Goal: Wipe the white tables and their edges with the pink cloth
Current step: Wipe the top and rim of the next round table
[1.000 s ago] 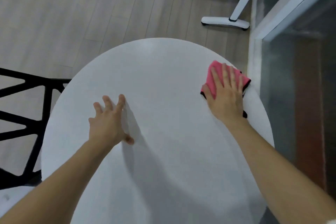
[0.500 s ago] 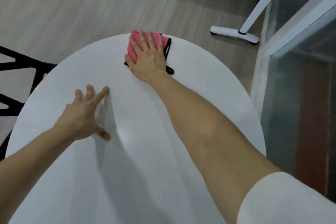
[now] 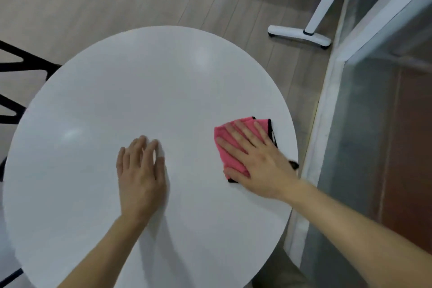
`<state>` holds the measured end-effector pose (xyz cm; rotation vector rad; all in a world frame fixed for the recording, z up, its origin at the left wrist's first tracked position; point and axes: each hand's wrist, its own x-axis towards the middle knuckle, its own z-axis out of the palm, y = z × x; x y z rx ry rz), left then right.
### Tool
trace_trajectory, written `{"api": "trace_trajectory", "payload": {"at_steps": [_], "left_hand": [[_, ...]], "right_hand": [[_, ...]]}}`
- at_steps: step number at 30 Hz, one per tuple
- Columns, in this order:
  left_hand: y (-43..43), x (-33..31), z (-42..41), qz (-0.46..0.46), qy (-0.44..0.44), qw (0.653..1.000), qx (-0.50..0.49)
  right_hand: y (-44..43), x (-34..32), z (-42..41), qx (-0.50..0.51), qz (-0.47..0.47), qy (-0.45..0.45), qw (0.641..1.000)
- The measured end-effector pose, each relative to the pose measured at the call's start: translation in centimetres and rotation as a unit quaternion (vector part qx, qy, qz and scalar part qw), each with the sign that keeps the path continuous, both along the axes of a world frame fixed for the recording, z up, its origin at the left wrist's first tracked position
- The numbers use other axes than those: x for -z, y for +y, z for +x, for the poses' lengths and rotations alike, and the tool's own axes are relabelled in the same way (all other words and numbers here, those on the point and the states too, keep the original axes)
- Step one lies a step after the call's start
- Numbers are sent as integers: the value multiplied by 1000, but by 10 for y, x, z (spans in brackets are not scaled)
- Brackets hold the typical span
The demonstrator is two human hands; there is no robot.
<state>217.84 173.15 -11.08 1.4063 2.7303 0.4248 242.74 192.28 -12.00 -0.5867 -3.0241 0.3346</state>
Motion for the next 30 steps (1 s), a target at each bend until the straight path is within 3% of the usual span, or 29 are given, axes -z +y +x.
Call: {"api": "trace_trajectory", "payload": {"at_steps": [3, 7, 10, 12, 17, 21, 23, 25, 30], "left_hand": [[2, 10, 6, 26, 0, 999, -27], [2, 14, 6, 42, 15, 998, -38], [3, 16, 5, 47, 29, 998, -41], [2, 16, 4, 45, 32, 998, -42], [-1, 19, 3, 46, 34, 998, -27], [0, 19, 3, 57, 38, 997, -21], [1, 18, 4, 63, 40, 997, -19], [2, 17, 5, 65, 43, 997, -21], [3, 17, 8, 76, 40, 996, -35]], "right_hand": [[74, 10, -29, -51, 22, 21, 998], [162, 8, -135, 74, 15, -9, 997], [155, 4, -189, 127, 14, -17, 992], [113, 8, -184, 98, 25, -2, 995], [-24, 6, -67, -120, -7, 47, 992], [-23, -3, -32, -154, -58, 30, 986], [14, -1, -74, -111, -24, 22, 993], [58, 2, -134, -7, 5, 7, 1000], [87, 8, -241, 181, 28, -22, 983]]}}
